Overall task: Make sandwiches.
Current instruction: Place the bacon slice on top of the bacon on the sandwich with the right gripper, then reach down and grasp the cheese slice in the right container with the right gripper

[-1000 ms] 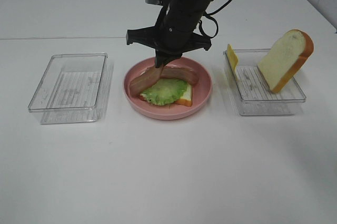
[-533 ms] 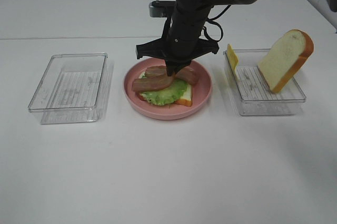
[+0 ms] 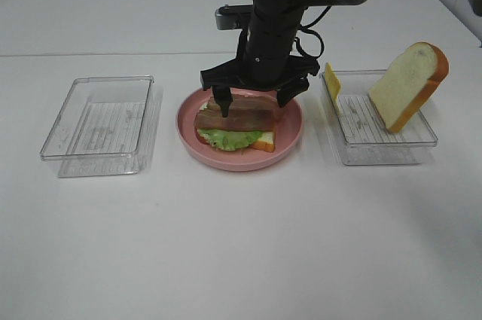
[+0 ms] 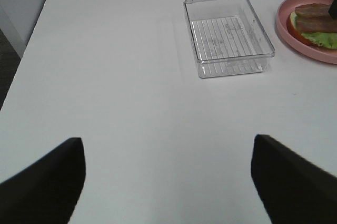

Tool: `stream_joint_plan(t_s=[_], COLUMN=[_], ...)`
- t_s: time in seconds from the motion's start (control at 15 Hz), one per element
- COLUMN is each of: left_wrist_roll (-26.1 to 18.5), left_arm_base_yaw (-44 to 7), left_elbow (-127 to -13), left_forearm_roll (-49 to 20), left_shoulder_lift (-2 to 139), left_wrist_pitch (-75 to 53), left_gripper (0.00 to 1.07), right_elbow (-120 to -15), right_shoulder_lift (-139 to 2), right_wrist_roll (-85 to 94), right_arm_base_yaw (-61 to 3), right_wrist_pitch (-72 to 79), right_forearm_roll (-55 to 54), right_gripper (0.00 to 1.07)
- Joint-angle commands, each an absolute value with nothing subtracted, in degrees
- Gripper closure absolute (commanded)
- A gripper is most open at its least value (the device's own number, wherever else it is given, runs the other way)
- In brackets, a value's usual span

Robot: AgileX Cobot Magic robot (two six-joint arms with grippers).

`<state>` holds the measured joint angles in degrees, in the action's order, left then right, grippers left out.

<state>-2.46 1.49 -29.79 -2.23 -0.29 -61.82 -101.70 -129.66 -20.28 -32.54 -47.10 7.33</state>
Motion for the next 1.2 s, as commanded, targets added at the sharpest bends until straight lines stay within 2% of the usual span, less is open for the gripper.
stream_joint_plan(t_s=[0.07, 0.47, 0.6, 0.93, 1.2], left_wrist_roll=[-2.3, -2.3, -2.3, -2.3, -2.3], left_arm_base_yaw=[1.5, 1.5, 1.5, 1.5, 1.5], left_elbow=[-29.7, -29.7, -29.7, -29.7, -29.7], left_forearm_roll=[-2.5, -2.5, -2.5, -2.5, -2.5], left_shoulder_lift=[-1.0, -1.0, -1.0, -1.0, -1.0], left_wrist_pitch=[-61.5, -61.5, -61.5, -61.5, -61.5], left_gripper=[0.28, 0.28, 0.28, 0.28, 0.28], right_elbow=[-104.2, -111.4, -111.6, -111.4, -107.3], right_shoulder_lift=[-128.1, -117.9, -115.7, -114.8, -115.1], right_wrist_roll=[-15.0, -5.4, -5.3, -4.6, -4.6], right_arm_base_yaw=[-32.6, -32.2, -29.9, -21.0, -19.1], right_wrist_pitch=[-54.3, -69.0, -72.0, -72.5, -66.7], right_forearm_roll=[6.9, 9.6, 10.1, 6.0, 6.0], right_gripper=[0.09, 0.09, 0.09, 0.09, 0.09])
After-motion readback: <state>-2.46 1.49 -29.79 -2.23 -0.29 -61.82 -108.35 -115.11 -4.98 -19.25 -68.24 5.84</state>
